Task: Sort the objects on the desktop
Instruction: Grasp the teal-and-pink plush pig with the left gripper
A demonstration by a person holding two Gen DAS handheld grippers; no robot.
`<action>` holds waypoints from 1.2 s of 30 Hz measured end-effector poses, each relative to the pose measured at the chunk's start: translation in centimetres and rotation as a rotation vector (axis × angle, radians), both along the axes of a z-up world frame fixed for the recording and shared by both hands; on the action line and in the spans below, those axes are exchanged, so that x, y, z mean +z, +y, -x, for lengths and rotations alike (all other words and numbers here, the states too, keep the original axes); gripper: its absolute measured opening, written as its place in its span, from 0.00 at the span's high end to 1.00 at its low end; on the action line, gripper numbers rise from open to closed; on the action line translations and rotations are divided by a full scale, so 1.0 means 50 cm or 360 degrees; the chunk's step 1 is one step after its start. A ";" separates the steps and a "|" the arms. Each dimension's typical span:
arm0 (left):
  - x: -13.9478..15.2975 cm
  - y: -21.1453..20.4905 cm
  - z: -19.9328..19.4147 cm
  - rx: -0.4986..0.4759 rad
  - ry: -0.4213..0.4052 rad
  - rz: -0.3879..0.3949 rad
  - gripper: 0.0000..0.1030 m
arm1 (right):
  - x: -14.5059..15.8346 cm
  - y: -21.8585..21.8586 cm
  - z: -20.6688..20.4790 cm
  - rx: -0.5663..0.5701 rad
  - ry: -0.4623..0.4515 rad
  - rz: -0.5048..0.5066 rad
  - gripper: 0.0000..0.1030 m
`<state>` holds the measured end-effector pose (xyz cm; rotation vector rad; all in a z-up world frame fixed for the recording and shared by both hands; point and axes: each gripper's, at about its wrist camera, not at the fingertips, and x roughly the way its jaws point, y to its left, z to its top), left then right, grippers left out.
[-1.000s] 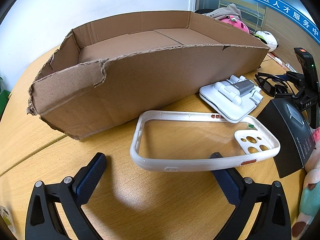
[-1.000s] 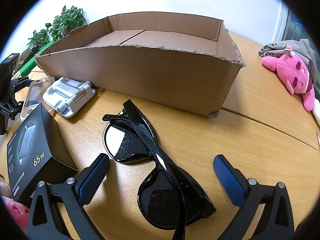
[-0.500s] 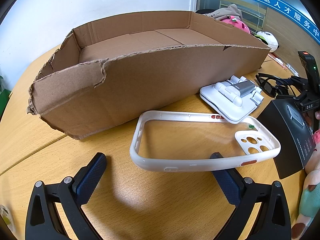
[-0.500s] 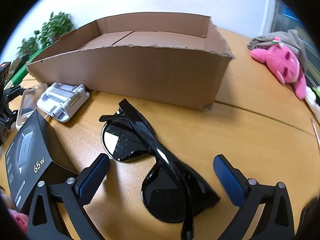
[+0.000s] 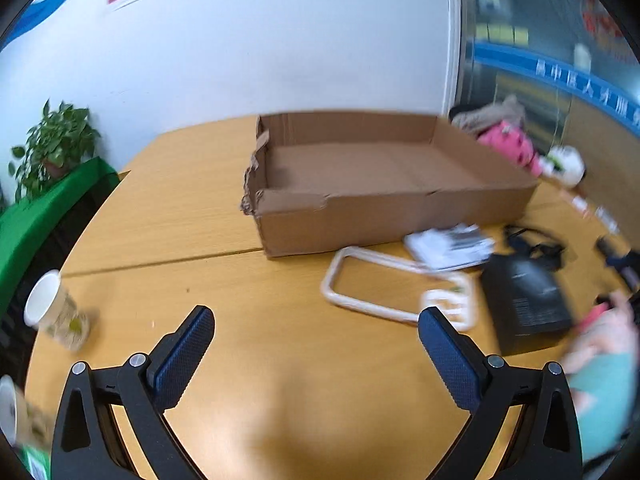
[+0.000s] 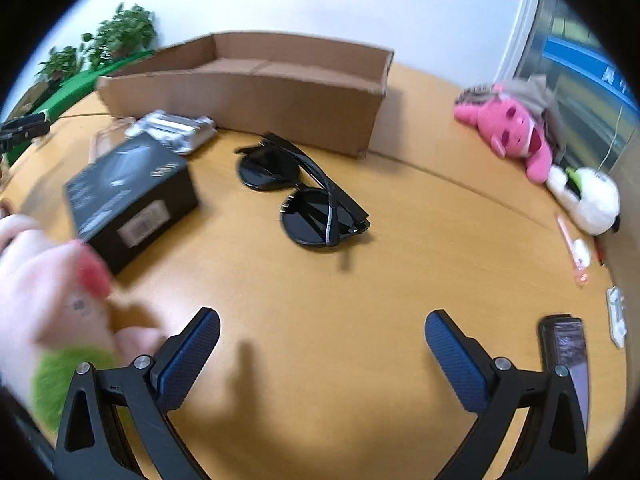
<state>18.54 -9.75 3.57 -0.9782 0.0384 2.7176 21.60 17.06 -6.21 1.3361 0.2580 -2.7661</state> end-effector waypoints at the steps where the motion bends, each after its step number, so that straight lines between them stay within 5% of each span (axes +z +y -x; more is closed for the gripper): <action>1: 0.009 0.003 -0.017 -0.0025 -0.0019 -0.0075 0.00 | 0.011 -0.006 -0.014 0.0040 0.0014 0.0028 0.01; 7: -0.012 0.071 -0.096 -0.0414 -0.0314 -0.0685 0.00 | 0.050 -0.037 -0.080 0.0213 0.0066 0.0155 0.01; 11: -0.082 0.148 -0.094 -0.0590 -0.0533 -0.0856 0.00 | 0.036 -0.059 -0.081 0.0279 -0.0024 0.0391 0.01; 17: -0.120 0.191 -0.086 -0.0586 -0.0590 -0.0780 0.01 | 0.049 -0.074 -0.099 0.0370 0.0040 0.0521 0.01; 21: -0.125 0.193 -0.083 -0.0607 -0.0575 -0.0809 0.05 | 0.054 -0.055 -0.108 0.0443 -0.0052 0.0717 0.01; 25: -0.132 0.192 -0.077 -0.0600 -0.0580 -0.0829 0.06 | 0.026 -0.142 -0.098 0.0524 -0.0103 0.0493 0.01; 30: -0.129 0.188 -0.081 -0.0607 -0.0570 -0.0812 0.08 | 0.018 -0.202 -0.076 0.0568 -0.0044 0.0685 0.01; 36: -0.119 0.191 -0.100 -0.0633 -0.0506 -0.0743 0.12 | 0.005 -0.259 -0.078 0.0670 -0.0101 0.0623 0.03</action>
